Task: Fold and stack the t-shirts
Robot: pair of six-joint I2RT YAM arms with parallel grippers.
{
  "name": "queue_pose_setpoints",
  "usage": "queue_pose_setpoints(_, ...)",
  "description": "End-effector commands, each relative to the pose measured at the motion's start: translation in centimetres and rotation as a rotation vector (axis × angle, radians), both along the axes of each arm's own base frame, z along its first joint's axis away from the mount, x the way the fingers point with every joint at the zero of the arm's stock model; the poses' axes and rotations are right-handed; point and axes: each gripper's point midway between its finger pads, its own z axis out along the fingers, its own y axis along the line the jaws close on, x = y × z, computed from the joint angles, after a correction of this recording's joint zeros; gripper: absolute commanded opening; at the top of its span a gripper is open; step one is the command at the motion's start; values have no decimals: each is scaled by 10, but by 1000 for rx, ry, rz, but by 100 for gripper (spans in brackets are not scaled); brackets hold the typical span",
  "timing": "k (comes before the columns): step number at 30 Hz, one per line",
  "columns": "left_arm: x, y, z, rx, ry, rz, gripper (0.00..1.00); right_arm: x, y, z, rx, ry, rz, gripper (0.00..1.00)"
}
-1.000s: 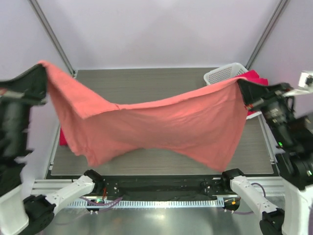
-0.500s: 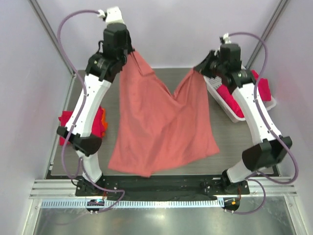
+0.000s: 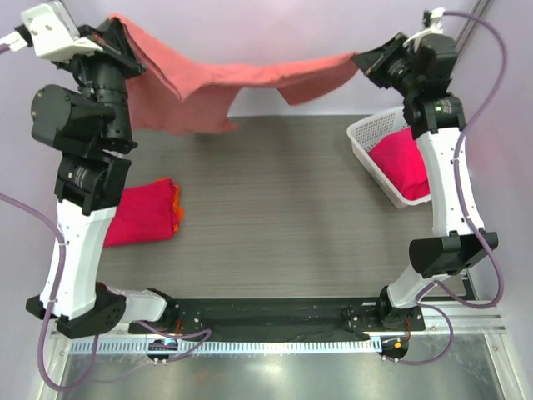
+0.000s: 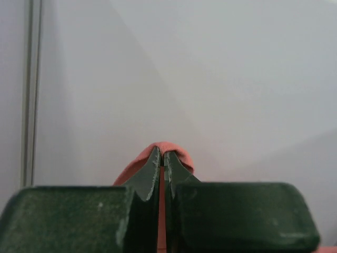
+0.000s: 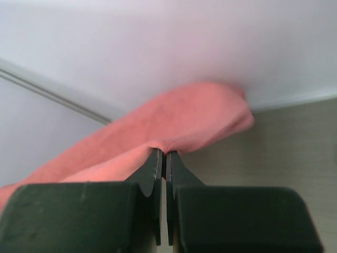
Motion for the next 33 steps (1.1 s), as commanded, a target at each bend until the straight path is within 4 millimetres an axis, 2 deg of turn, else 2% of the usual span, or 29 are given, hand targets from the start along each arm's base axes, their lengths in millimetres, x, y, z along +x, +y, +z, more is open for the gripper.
queue_pose_setpoints(1,50,-24,-69,77,139,13,0,11,15,-76,17,150,89,1)
queue_pose_setpoints(2,56,-26,-91,76,181,12,0,8,18,-79,21,133,105,1)
queue_pose_setpoints(3,58,-28,-109,67,210,7,0,7,18,-91,22,146,117,1)
queue_pose_setpoints(4,60,-30,-146,33,268,-10,0,7,19,-127,20,197,124,1)
queue_pose_setpoints(5,59,-31,-165,12,302,-19,0,5,17,-141,17,216,124,1)
queue_pose_setpoints(6,55,-31,-182,-24,327,-34,0,-1,17,-150,15,227,129,1)
queue_pose_setpoints(7,50,-32,-226,-24,403,-47,0,-7,16,-183,9,293,136,1)
queue_pose_setpoints(8,46,-37,-245,-83,431,-92,0,-10,11,-195,-3,309,131,1)
queue_pose_setpoints(9,42,-40,-270,-95,475,-111,0,-19,8,-219,-9,357,133,1)
queue_pose_setpoints(10,38,-41,-314,-90,560,-116,0,-25,6,-229,-15,375,133,1)
queue_pose_setpoints(12,22,-44,-340,-165,601,-159,0,-42,-4,-260,-32,433,118,1)
queue_pose_setpoints(13,14,-43,-373,-168,673,-157,0,-48,-9,-269,-36,449,107,1)
queue_pose_setpoints(14,5,-44,-379,-183,681,-184,0,-54,-12,-277,-37,465,99,1)
queue_pose_setpoints(15,-1,-51,-386,-214,699,-232,0,-65,-27,-299,-32,512,69,1)
queue_pose_setpoints(17,-18,-56,-412,-216,754,-285,0,-80,-39,-305,-36,517,31,1)
queue_pose_setpoints(18,-24,-62,-422,-220,781,-322,0,-94,-44,-326,-44,560,15,1)
queue_pose_setpoints(19,-31,-63,-431,-232,808,-334,0,-101,-56,-322,-49,541,-23,1)
queue_pose_setpoints(20,-36,-65,-436,-236,821,-350,0,-111,-62,-330,-57,567,-46,1)
queue_pose_setpoints(21,-42,-65,-450,-239,846,-360,0,-121,-72,-347,-75,606,-92,1)
queue_pose_setpoints(24,-58,-74,-469,-232,915,-424,0,-151,-93,-360,-93,650,-202,1)
queue_pose_setpoints(25,-61,-75,-472,-227,931,-435,0,-154,-97,-368,-96,669,-224,1)
queue_pose_setpoints(26,-65,-79,-475,-219,947,-451,0,-165,-99,-365,-94,669,-248,1)
queue_pose_setpoints(27,-69,-81,-477,-213,960,-461,0,-174,-102,-375,-94,691,-278,1)
queue_pose_setpoints(28,-75,-80,-482,-203,987,-461,0,-180,-102,-376,-80,691,-294,1)
queue_pose_setpoints(30,-85,-80,-485,-196,1015,-457,0,-196,-103,-373,-68,658,-323,1)
queue_pose_setpoints(33,-97,-69,-482,-201,1025,-410,0,-212,-99,-366,-43,614,-331,1)
